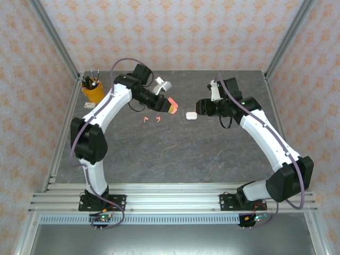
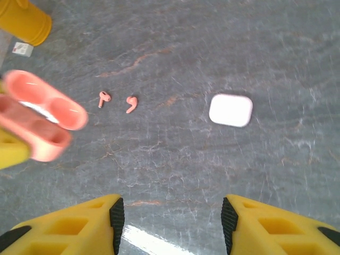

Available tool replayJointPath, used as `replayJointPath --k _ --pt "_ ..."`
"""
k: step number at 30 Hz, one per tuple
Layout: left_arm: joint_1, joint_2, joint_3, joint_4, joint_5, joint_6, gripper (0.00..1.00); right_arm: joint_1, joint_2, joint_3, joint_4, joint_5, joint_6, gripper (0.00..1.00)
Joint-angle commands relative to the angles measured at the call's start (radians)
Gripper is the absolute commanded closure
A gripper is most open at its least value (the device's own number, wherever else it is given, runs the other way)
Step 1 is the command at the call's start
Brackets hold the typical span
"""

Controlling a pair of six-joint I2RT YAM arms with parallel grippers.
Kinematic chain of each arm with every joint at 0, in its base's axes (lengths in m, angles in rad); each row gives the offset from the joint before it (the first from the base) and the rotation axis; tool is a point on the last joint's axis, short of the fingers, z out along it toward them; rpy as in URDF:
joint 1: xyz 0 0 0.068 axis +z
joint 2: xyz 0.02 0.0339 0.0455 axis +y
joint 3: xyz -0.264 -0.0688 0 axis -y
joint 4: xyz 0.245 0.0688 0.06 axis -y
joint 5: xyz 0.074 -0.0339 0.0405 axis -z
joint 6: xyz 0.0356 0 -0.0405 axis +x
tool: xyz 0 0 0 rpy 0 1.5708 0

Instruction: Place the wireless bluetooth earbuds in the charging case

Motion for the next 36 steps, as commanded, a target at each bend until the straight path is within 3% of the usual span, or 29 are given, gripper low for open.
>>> replayJointPath --k 1,9,16,19,26,31,36 --pt "0.005 -0.119 -0.079 0.168 -0.170 -0.088 1.00 0.003 -0.037 -0.039 -0.013 0.047 0.161 0.47" --pt "0.000 -0.324 -0.241 0.301 -0.500 -0.135 1.00 0.033 -0.011 -0.050 -0.026 0.101 0.325 0.47" --pt "-0.010 -0.507 -0.404 0.414 -0.939 -0.190 1.00 0.100 0.052 0.001 -0.031 0.180 0.441 0.47" --pt "-0.010 -0.571 -0.466 0.471 -1.030 -0.198 1.00 0.131 0.100 0.041 -0.021 0.189 0.476 0.47" --pt "0.003 -0.677 -0.641 0.690 -1.085 -0.193 1.00 0.244 0.308 0.251 -0.070 0.247 0.492 0.45" --pt "0.033 -0.772 -0.839 0.941 -1.100 -0.211 1.00 0.322 0.523 0.473 -0.140 0.281 0.495 0.44" --pt "0.072 -0.813 -0.947 1.080 -1.102 -0.237 1.00 0.373 0.744 0.712 -0.212 0.285 0.495 0.44"
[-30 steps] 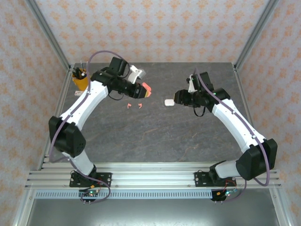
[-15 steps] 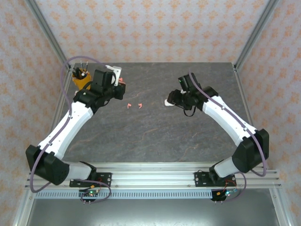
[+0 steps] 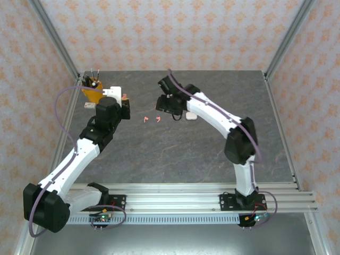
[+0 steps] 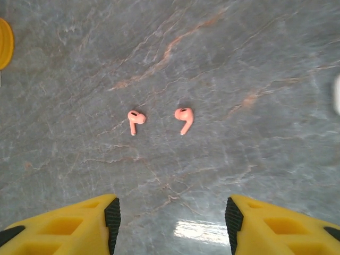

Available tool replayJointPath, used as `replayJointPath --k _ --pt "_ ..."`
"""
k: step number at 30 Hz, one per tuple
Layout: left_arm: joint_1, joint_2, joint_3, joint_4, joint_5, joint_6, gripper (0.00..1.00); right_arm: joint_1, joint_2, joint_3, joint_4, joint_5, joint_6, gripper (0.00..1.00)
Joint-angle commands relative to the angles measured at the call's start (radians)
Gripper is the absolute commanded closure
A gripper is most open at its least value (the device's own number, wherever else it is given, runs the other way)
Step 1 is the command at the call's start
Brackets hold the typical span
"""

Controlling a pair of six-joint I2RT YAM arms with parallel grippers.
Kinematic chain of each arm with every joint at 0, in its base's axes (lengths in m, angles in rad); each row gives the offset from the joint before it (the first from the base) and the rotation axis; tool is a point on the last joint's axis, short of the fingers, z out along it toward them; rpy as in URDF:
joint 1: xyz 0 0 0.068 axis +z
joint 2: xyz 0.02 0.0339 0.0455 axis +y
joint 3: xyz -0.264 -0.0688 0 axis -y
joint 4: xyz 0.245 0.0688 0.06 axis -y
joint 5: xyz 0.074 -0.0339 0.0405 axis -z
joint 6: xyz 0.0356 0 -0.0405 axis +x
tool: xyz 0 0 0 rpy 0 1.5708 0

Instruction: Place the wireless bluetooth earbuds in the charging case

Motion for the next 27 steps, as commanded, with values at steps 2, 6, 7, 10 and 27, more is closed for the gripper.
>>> replayJointPath --k 2,6,7,10,27 --pt "0.032 -0.035 -0.040 0.202 -0.024 -0.036 1.00 0.038 0.163 0.197 -0.116 0.034 0.005 0.44" --pt "0.049 -0.050 -0.070 0.250 -0.025 -0.051 1.00 0.066 0.317 0.382 -0.169 0.038 -0.016 0.44" --pt "0.054 -0.057 -0.082 0.271 -0.031 -0.058 1.00 0.073 0.347 0.415 -0.177 0.043 -0.019 0.44" --pt "0.068 -0.074 -0.107 0.308 -0.042 -0.068 1.00 0.082 0.404 0.462 -0.174 0.054 -0.019 0.44" --pt "0.108 -0.087 -0.175 0.389 -0.034 -0.103 1.00 0.112 0.548 0.540 -0.065 0.122 0.026 0.45"
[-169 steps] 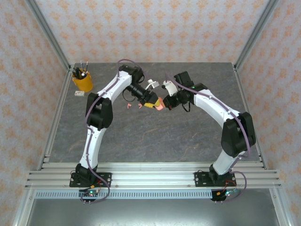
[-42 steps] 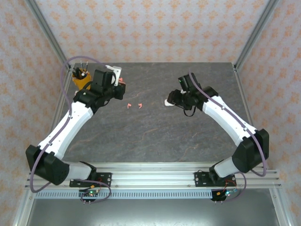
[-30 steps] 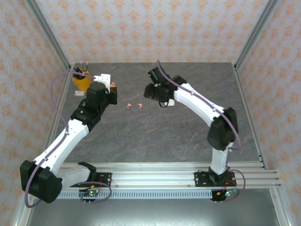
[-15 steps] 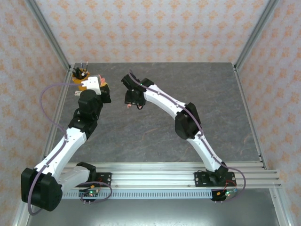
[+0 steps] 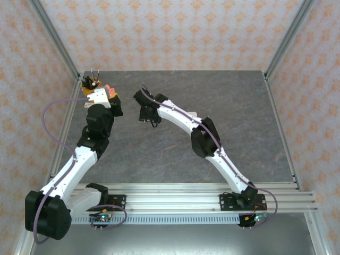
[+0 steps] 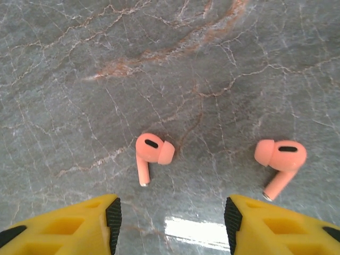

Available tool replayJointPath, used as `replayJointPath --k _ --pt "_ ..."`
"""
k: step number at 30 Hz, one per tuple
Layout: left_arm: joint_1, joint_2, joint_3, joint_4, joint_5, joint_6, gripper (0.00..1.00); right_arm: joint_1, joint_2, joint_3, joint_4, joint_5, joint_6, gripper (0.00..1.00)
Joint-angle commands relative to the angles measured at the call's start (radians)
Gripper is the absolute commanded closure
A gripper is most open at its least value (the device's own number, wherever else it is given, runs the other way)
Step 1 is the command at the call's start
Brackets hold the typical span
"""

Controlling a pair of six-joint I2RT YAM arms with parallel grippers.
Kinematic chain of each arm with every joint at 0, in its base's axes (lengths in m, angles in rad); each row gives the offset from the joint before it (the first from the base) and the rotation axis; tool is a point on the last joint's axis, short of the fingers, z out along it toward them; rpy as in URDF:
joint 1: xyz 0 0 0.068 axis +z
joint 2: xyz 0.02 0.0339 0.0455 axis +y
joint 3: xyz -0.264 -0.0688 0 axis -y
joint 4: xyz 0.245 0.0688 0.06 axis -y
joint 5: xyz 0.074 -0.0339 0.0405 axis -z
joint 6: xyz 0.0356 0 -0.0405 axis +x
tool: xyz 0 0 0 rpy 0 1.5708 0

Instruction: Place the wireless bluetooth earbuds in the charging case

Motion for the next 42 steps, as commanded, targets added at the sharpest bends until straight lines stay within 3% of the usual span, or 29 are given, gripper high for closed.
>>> replayJointPath --k 1,16,42 --pt "0.014 -0.018 -0.016 0.066 -0.014 -0.011 1.00 0.014 0.021 0.045 0.031 0.062 0.019 0.45" --pt "0.026 -0.015 -0.043 0.086 -0.001 -0.013 1.00 0.042 0.110 0.128 0.067 0.216 0.048 0.48" --pt "0.035 -0.023 -0.050 0.091 0.001 -0.025 1.00 0.067 0.168 0.173 0.001 0.247 0.059 0.61"
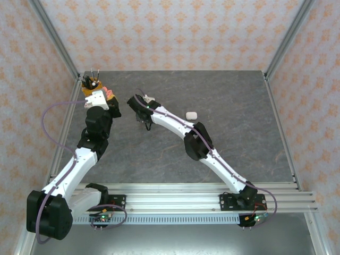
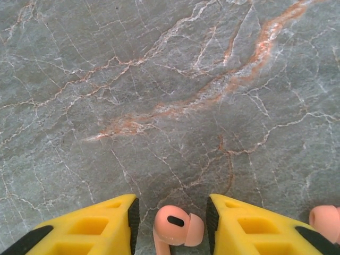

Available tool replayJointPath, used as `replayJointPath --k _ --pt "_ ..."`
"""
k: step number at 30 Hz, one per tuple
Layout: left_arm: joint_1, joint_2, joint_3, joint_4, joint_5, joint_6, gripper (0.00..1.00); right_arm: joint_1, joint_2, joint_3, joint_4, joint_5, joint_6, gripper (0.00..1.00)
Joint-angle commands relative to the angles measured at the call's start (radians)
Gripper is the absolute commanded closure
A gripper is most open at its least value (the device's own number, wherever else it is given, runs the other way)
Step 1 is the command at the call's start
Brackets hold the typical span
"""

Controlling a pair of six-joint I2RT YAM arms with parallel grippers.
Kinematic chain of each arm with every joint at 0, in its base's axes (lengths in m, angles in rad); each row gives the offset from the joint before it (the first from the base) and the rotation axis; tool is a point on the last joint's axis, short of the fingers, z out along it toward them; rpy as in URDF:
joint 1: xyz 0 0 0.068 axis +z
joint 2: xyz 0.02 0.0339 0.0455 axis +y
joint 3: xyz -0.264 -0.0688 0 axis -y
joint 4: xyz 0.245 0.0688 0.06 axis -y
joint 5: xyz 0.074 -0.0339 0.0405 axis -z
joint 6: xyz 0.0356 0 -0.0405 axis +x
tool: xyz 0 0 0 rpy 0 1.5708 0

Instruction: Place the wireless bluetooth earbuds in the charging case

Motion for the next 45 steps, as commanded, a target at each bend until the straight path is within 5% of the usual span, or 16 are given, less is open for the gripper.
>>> replayJointPath --k 1,19,45 --pt "0.007 -0.023 -0.003 0.043 -0.004 -0.015 1.00 0.024 0.016 0.025 -0.071 0.052 -0.017 0.62" --pt "0.007 -0.037 0.004 0.015 0.020 -0.025 1.00 0.026 -0.118 -0.113 -0.084 0.078 -0.083 0.78" --pt "0.006 -0.025 0.023 -0.005 0.149 -0.089 1.00 0.025 -0.655 -1.012 0.137 0.014 0.028 0.82"
